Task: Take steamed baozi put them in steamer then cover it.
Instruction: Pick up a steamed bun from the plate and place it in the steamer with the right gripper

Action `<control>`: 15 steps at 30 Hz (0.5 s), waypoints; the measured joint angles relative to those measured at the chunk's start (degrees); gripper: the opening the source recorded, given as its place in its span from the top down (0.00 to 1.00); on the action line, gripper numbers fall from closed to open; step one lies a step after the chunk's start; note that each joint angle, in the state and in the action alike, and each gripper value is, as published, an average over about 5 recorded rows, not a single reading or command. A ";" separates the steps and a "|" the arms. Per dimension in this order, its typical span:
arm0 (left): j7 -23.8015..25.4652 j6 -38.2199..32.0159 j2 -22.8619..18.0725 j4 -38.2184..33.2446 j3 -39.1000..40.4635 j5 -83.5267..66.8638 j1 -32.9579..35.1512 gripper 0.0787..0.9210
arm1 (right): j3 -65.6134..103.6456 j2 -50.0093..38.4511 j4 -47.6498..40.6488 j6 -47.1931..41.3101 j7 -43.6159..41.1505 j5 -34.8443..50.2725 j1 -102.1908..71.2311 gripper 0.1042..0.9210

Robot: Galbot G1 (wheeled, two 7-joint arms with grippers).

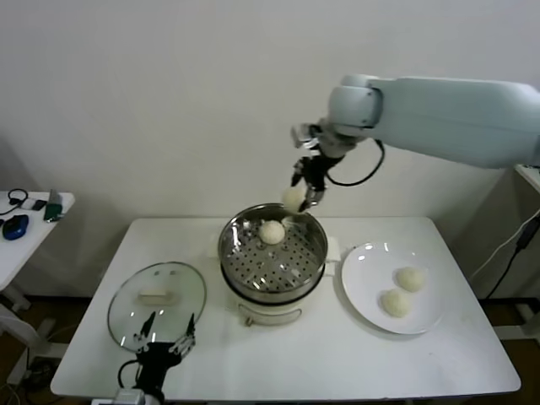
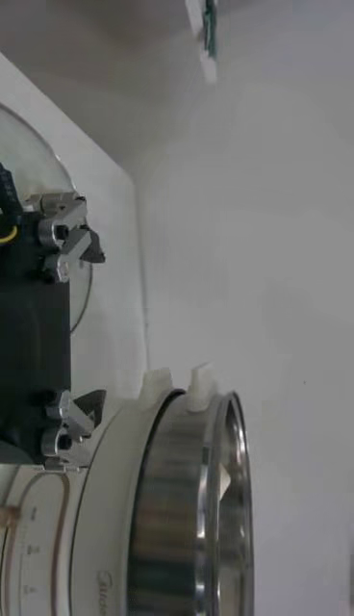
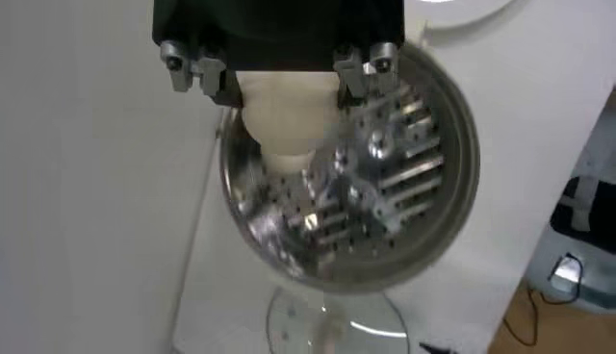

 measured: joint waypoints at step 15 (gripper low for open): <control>0.03 0.15 0.07 -1.32 -0.33 -0.34 1.28 0.12 | 1.82 11.18 -6.70 -3.04 5.05 -5.46 -13.02 0.32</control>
